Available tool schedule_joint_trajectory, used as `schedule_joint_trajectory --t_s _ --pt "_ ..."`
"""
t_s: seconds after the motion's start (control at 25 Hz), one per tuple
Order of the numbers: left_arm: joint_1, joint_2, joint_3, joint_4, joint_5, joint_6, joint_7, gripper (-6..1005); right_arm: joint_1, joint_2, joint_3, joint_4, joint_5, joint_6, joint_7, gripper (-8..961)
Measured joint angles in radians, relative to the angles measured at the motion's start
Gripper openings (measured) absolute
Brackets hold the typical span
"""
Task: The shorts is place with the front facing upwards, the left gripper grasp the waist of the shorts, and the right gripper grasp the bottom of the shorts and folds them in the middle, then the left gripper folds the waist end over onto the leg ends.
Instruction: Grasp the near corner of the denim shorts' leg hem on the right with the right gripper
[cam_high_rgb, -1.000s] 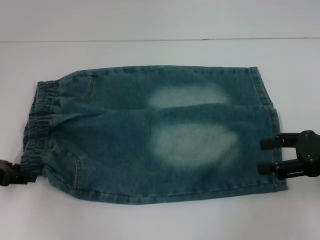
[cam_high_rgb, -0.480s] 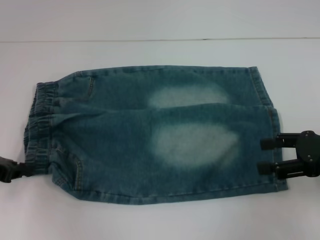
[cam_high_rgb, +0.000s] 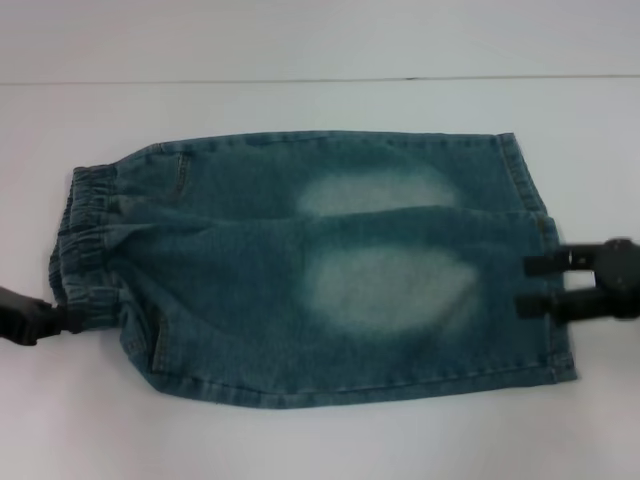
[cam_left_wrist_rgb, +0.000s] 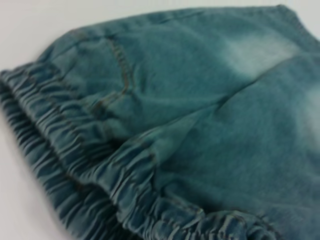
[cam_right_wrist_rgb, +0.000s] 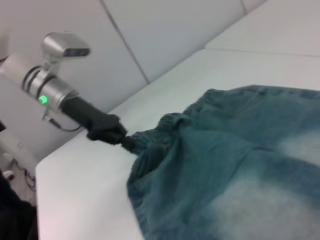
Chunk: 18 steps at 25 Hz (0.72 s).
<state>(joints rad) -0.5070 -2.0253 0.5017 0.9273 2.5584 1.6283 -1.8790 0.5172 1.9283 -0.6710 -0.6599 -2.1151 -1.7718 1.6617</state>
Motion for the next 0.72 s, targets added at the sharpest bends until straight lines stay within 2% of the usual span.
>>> schedule_joint_trajectory --t_s 0.12,0.2,0.44,0.72 --pt "-0.011 0.001 0.0 0.0 -0.004 0.01 -0.001 16 0.031 -0.018 0.001 -0.036 -0.025 0.01 0.121 910" --pt "-0.014 0.002 0.0 0.001 -0.004 0.01 -0.001 16 0.047 -0.022 0.002 -0.091 -0.067 0.004 0.198 911" --pt "-0.017 0.002 -0.001 0.006 -0.006 0.003 -0.011 15 0.106 -0.022 0.004 -0.208 -0.299 -0.081 0.307 911" --pt "-0.019 0.003 -0.039 0.01 -0.031 -0.002 -0.015 15 0.131 -0.015 -0.001 -0.211 -0.472 -0.088 0.317 910"
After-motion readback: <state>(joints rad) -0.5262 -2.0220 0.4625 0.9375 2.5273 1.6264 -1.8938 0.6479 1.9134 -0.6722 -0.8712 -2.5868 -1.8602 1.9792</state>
